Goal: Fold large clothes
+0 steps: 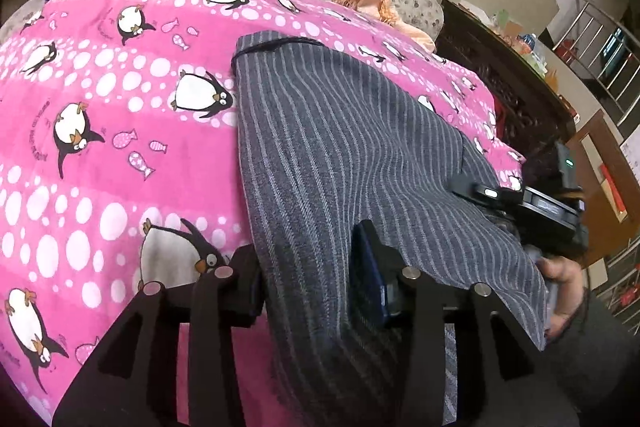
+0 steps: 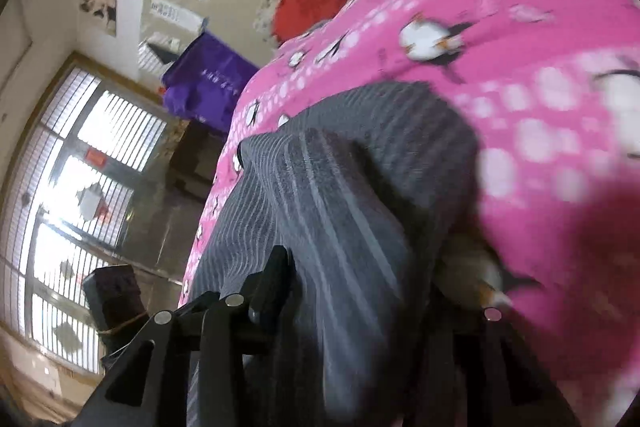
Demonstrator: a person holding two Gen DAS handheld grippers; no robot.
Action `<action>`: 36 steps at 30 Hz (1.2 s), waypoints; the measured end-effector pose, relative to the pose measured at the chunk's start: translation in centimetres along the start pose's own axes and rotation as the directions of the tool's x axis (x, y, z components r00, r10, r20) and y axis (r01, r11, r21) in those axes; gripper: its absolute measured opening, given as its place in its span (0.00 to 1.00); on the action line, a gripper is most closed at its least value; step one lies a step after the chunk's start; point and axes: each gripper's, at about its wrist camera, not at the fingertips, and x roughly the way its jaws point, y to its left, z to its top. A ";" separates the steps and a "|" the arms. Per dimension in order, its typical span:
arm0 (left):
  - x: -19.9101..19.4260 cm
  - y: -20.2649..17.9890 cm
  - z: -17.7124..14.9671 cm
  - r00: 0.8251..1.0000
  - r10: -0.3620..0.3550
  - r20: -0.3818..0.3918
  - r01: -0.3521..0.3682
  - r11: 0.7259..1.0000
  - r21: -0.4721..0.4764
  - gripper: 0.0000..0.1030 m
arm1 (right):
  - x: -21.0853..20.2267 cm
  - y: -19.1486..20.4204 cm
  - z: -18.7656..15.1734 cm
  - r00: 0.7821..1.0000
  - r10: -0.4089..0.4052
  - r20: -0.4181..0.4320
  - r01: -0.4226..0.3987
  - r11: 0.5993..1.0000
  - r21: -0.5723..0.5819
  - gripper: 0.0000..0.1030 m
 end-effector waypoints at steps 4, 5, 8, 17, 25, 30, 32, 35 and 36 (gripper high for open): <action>-1.9 0.3 -0.6 1.000 0.024 0.003 -0.024 0.999 -0.021 0.38 | -5.3 0.8 -1.3 0.994 -0.101 0.051 0.100 0.995 0.021 0.37; -2.7 0.3 -0.8 0.999 0.039 0.010 -0.038 0.999 -0.016 0.38 | -6.4 1.5 -1.5 0.987 -0.146 0.064 0.145 0.989 0.014 0.37; -5.7 -1.2 -1.9 0.997 0.059 0.058 -0.061 0.998 0.035 0.38 | -8.8 5.8 -2.7 0.939 -0.323 0.117 0.332 0.941 -0.071 0.37; -6.1 -5.6 -7.9 0.994 0.055 -0.098 -0.034 0.979 0.201 0.38 | -4.2 12.6 -9.2 0.866 -0.500 0.003 0.465 0.803 -0.372 0.29; -5.6 -5.7 -9.2 0.996 0.077 -0.052 -0.067 0.985 0.160 0.58 | -3.9 10.6 -12.0 0.859 -0.511 0.037 0.486 0.791 -0.373 0.31; -4.6 -8.1 -9.7 0.988 0.147 -0.035 -0.133 0.956 0.260 0.83 | -3.9 11.1 -12.9 0.852 -0.515 0.097 0.511 0.775 -0.372 0.33; -4.5 -8.4 -9.7 0.988 0.151 -0.034 -0.137 0.955 0.261 0.87 | -3.8 11.2 -12.5 0.850 -0.515 0.107 0.516 0.776 -0.364 0.33; -4.8 -7.8 -9.5 0.993 0.113 -0.018 -0.107 0.969 0.221 0.89 | -4.0 11.5 -12.3 0.853 -0.509 0.115 0.513 0.780 -0.359 0.34; -4.9 -7.6 -9.5 0.994 0.104 -0.009 -0.100 0.974 0.203 0.89 | -4.1 11.6 -12.3 0.853 -0.507 0.122 0.515 0.780 -0.356 0.34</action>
